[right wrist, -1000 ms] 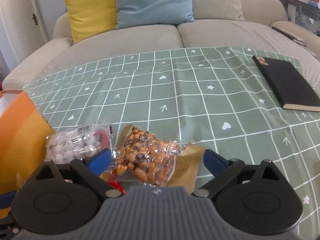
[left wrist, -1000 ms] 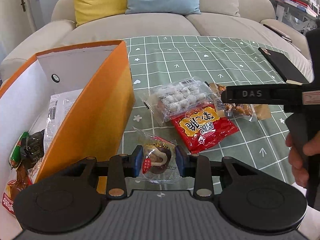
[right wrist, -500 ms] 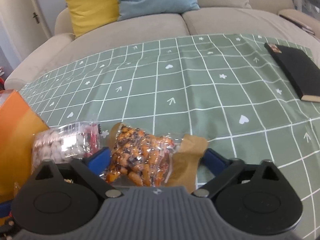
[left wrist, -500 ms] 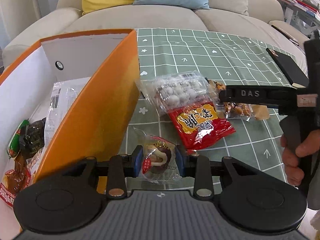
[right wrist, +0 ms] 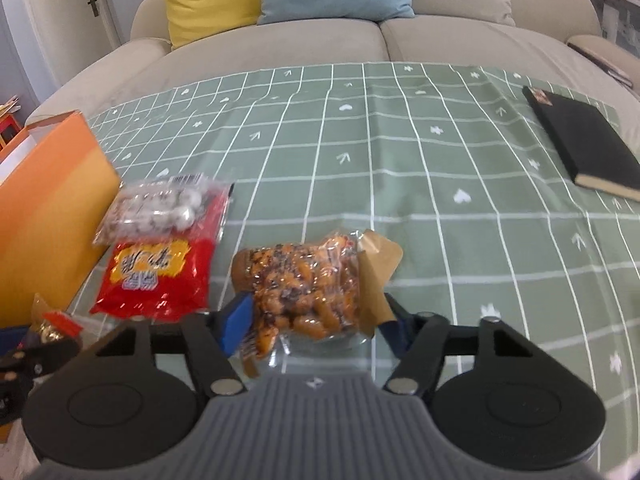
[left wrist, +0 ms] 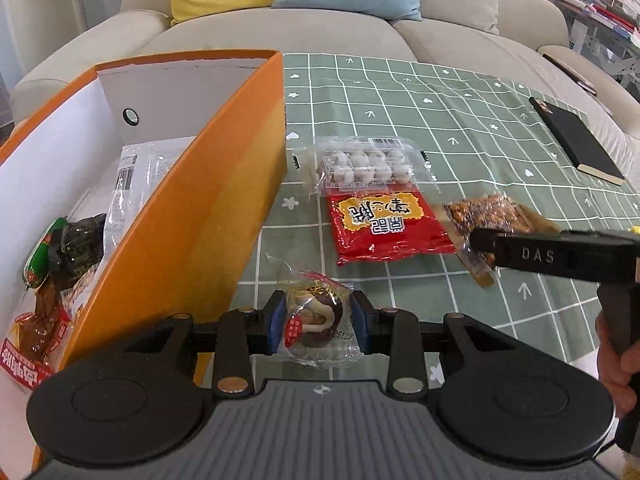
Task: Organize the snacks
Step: 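Grasp the orange peanut bag with the right tool, then lift both held packets and carry them over the orange box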
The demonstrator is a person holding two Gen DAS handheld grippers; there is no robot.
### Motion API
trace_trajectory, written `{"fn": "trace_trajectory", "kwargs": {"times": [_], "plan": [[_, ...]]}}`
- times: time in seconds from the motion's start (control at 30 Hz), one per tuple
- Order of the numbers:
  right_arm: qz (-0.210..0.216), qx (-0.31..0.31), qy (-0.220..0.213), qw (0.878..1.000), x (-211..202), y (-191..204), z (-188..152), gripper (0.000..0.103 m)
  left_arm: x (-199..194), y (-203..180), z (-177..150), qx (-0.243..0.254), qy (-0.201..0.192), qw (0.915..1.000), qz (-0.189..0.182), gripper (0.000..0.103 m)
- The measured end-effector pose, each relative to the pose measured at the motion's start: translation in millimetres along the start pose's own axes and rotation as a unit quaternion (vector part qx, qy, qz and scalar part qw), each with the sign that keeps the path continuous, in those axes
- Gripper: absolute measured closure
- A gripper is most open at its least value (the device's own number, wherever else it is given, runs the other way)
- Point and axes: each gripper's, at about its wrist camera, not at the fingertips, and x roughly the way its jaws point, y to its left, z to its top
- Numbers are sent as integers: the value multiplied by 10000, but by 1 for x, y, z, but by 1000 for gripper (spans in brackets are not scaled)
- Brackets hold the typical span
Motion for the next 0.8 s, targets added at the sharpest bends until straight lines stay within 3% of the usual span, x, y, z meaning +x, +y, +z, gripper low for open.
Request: {"fn": "trace_trajectory", "kwargs": {"times": [0.1,0.43,0.47,0.5,0.57,0.8], "plan": [[0,107,40,9999,-11,0,-10,49,-5,0,-4,3,-20,10000,-11,64],[82,185,143,9997,-48,17,-32,51,-26,-2,-20,1,-109,9999,-81,64],[110,158,91,9998,-55,20,-34,68,-29,-2,-21,-17,-125,9999,-85,64],[143,140,70,9998,-62,23,-36,77,-32,-2,-22,-38,-142,9999,-88,64],[268,182,-16,9995,-77,26,-37,86,-39,0,-23,-66,-202,9997,-104,64],[351,35,-63,9994,-102,36,-51,89,-55,1,-25,-129,-327,9992,-163,64]]}}
